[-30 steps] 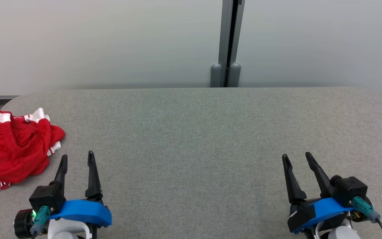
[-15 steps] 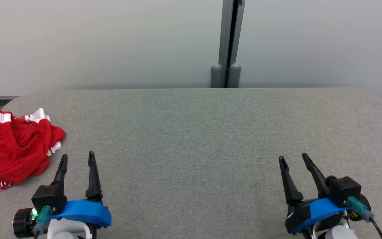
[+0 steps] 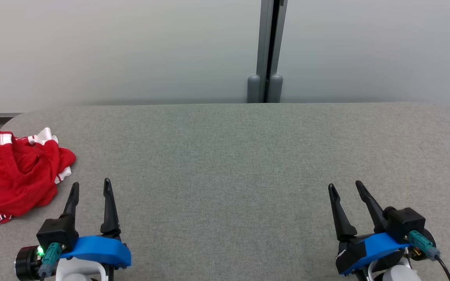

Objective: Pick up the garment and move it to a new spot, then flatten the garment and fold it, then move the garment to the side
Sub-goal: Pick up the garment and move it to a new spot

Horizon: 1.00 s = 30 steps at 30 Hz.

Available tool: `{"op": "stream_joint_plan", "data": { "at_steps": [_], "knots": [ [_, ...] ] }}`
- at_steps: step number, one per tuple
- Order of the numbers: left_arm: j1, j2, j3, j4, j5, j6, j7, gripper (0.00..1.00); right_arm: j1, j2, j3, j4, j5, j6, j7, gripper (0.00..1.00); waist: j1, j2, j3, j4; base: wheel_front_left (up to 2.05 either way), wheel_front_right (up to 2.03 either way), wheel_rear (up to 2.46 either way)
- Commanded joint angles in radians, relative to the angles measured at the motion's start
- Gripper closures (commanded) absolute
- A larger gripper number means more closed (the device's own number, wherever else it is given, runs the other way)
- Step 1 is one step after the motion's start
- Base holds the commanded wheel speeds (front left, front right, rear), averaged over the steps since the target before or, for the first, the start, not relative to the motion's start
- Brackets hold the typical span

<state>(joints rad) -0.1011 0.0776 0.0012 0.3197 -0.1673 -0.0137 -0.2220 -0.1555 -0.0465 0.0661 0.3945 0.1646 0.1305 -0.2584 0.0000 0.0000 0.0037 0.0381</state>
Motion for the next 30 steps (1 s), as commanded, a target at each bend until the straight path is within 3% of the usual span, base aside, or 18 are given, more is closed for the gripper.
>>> {"op": "stream_joint_plan", "data": {
  "at_steps": [1, 13, 30],
  "knots": [
    [0.006, 0.004, 0.0, -0.005, -0.002, 0.003, 0.0, 0.0, -0.008, -0.007, -0.001, -0.001, 0.004, 0.0, -0.005, 0.0, 0.0, 0.0, 0.001, 0.001, 0.0, 0.0, 0.0],
    [-0.009, 0.025, 0.006, -0.005, -0.014, 0.009, -0.015, 0.0, -0.004, -0.007, 0.006, 0.001, 0.022, 0.0, -0.007, 0.0, 0.0, 0.0, 0.002, 0.062, 0.0, 0.0, 0.0],
    [-0.003, 0.066, 0.026, 0.006, -0.019, 0.037, -0.024, 0.0, 0.003, -0.007, 0.009, 0.007, 0.026, 0.0, -0.007, 0.0, 0.0, 0.0, 0.009, 0.266, 0.0, 0.0, 0.0]
  ]
}}
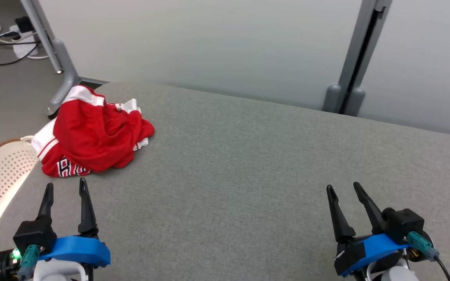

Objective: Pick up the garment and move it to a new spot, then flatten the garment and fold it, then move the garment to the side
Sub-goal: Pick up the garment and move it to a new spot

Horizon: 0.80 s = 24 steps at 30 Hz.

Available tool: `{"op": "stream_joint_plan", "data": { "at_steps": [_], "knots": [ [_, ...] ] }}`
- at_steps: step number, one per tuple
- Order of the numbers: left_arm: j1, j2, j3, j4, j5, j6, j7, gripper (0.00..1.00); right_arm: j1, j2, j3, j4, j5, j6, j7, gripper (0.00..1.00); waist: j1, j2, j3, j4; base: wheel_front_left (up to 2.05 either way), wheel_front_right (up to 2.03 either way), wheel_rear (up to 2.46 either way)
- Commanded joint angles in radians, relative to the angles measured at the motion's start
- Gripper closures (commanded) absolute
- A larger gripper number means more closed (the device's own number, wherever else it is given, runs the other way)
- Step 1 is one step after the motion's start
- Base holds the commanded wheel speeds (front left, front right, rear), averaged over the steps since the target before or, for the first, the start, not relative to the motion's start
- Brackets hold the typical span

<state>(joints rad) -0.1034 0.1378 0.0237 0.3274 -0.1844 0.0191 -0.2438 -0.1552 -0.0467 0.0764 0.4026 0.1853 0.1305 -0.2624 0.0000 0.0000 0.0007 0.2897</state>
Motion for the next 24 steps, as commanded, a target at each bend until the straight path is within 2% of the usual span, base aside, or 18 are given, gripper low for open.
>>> {"op": "stream_joint_plan", "data": {
  "at_steps": [1, 13, 18, 24],
  "knots": [
    [0.001, 0.009, 0.007, -0.003, -0.005, 0.005, -0.001, 0.0, 0.003, -0.006, 0.002, -0.002, 0.006, 0.0, -0.003, 0.0, 0.0, 0.0, 0.013, 0.026, 0.0, 0.0, 0.0],
    [0.013, 0.024, 0.018, -0.04, -0.022, 0.022, 0.001, 0.0, -0.001, -0.007, 0.005, -0.008, -0.003, 0.0, -0.004, 0.0, 0.0, 0.0, 0.029, 0.146, 0.0, 0.0, 0.0],
    [0.026, 0.031, 0.025, -0.063, -0.027, 0.032, 0.004, 0.0, -0.015, -0.007, 0.008, -0.006, -0.006, 0.0, -0.004, 0.0, 0.0, 0.0, 0.042, 0.163, 0.0, 0.0, 0.0],
    [0.011, 0.038, 0.04, -0.069, -0.044, 0.035, 0.009, 0.0, -0.026, -0.007, 0.019, -0.008, -0.011, 0.0, -0.004, 0.0, 0.0, 0.0, 0.056, 0.151, 0.0, 0.0, 0.0]
  ]
}}
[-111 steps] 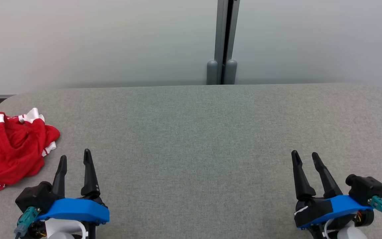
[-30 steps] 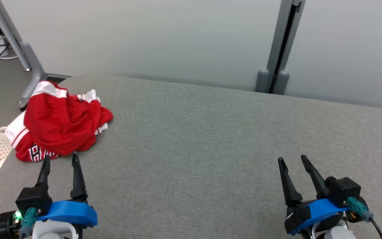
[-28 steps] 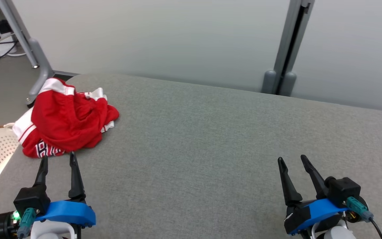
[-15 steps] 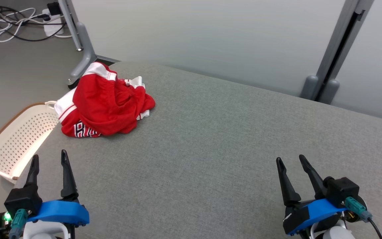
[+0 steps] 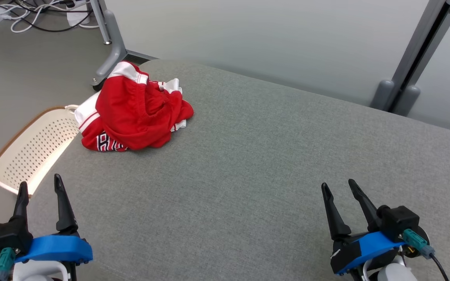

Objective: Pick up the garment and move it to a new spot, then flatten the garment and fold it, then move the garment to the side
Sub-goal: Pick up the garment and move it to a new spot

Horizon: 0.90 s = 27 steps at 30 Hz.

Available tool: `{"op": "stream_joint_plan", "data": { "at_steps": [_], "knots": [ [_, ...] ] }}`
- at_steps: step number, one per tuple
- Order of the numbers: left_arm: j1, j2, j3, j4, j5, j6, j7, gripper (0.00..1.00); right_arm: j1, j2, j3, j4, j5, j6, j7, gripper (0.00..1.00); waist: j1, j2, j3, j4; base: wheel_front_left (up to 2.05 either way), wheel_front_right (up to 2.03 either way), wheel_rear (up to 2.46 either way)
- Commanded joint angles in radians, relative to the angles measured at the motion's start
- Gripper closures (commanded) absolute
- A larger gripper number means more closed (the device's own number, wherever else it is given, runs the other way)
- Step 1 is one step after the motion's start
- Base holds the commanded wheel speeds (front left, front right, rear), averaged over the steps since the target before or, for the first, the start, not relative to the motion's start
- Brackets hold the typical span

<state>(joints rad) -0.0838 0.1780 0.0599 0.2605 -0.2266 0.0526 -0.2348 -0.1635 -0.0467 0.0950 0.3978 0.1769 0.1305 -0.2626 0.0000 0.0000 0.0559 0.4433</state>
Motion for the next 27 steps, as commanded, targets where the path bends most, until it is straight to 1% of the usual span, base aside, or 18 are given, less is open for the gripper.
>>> {"op": "stream_joint_plan", "data": {
  "at_steps": [1, 4, 7, 10, 14, 21, 25, 27],
  "knots": [
    [-0.015, -0.003, 0.006, -0.003, -0.007, 0.002, 0.0, 0.0, -0.02, -0.007, 0.003, -0.002, -0.006, 0.0, -0.003, 0.0, 0.0, 0.0, 0.005, -0.009, 0.0, 0.0, 0.0],
    [-0.052, 0.005, 0.013, -0.007, -0.021, -0.005, -0.002, 0.0, -0.027, -0.007, -0.003, -0.007, -0.019, 0.0, -0.003, 0.0, 0.0, 0.0, 0.023, -0.031, 0.0, 0.0, 0.0],
    [-0.109, 0.027, 0.021, -0.002, -0.033, -0.013, 0.0, 0.0, -0.046, -0.007, -0.01, -0.015, -0.035, 0.0, -0.002, 0.0, 0.0, 0.0, 0.049, -0.061, 0.0, 0.0, 0.0],
    [-0.194, 0.059, 0.04, 0.013, -0.049, -0.026, 0.009, 0.0, -0.062, -0.006, -0.02, -0.03, -0.057, 0.0, 0.004, 0.0, 0.0, 0.0, 0.084, -0.099, 0.0, 0.0, 0.0],
    [-0.312, 0.115, 0.073, 0.059, -0.077, -0.047, 0.015, 0.0, -0.089, -0.006, -0.027, -0.067, -0.086, 0.0, 0.014, 0.0, 0.0, 0.0, 0.14, -0.165, 0.0, 0.0, 0.0],
    [-0.509, 0.22, 0.099, 0.176, -0.1, -0.083, 0.047, 0.0, -0.12, -0.006, -0.062, -0.169, -0.134, 0.0, 0.042, 0.0, 0.0, 0.0, 0.253, -0.27, 0.0, 0.0, 0.0],
    [-0.596, 0.259, 0.085, 0.272, -0.105, -0.103, 0.093, 0.0, -0.127, -0.005, -0.07, -0.22, -0.149, 0.0, 0.056, 0.0, 0.0, 0.0, 0.309, -0.309, 0.0, 0.0, 0.0],
    [-0.63, 0.275, 0.079, 0.325, -0.106, -0.106, 0.11, 0.0, -0.131, -0.006, -0.075, -0.236, -0.15, 0.0, 0.062, 0.0, 0.0, 0.0, 0.334, -0.323, 0.0, 0.0, 0.0]
  ]
}}
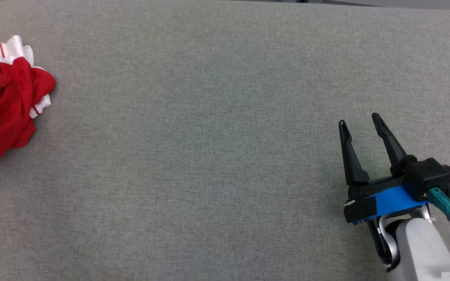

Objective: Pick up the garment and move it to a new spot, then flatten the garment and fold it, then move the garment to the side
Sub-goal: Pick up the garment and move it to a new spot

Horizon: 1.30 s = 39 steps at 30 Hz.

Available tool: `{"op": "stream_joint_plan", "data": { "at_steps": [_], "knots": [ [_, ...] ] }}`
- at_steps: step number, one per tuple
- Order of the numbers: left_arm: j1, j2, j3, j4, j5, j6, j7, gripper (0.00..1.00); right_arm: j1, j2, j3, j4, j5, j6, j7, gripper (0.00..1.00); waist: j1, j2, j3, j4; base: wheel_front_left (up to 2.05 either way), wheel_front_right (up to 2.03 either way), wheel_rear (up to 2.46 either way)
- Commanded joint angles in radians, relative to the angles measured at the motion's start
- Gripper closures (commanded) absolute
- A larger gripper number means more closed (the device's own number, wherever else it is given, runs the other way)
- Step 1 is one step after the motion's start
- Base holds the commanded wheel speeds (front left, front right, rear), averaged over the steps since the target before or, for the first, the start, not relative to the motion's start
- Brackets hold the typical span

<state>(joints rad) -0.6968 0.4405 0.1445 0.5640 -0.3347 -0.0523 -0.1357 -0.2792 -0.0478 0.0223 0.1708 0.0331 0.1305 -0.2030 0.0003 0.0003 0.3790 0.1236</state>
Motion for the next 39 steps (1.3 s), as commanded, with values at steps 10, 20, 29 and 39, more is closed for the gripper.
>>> {"op": "stream_joint_plan", "data": {
  "at_steps": [10, 20, 29, 39],
  "knots": [
    [-0.098, 0.035, -0.045, 0.306, -0.003, -0.023, 0.115, 0.0, -0.03, -0.005, -0.002, -0.033, -0.008, 0.0, -0.002, 0.0, -0.0003, -0.0003, 0.07, -0.023, 0.0, 0.0, 0.0],
    [-0.148, 0.015, -0.064, 0.525, -0.04, -0.054, 0.16, 0.94, -0.048, -0.005, 0.011, -0.037, -0.004, 0.0, 0.002, 0.0, -0.0003, -0.0003, 0.077, -0.024, 0.0, 0.0, 0.0],
    [-0.192, 0.036, -0.096, 0.538, -0.019, -0.068, -0.051, 1.0, -0.026, -0.005, 0.025, 0.013, 0.026, 0.0, -0.016, 0.0, -0.0003, -0.0003, 0.012, -0.025, 0.0, 0.0, 0.0],
    [-0.28, 0.038, -0.163, 0.348, 0.029, -0.078, -0.129, 1.0, 0.001, -0.005, 0.052, 0.088, 0.081, 0.0, -0.048, 0.0, -0.0003, -0.0003, -0.113, -0.047, 0.0, 0.0, 0.0]
  ]
}}
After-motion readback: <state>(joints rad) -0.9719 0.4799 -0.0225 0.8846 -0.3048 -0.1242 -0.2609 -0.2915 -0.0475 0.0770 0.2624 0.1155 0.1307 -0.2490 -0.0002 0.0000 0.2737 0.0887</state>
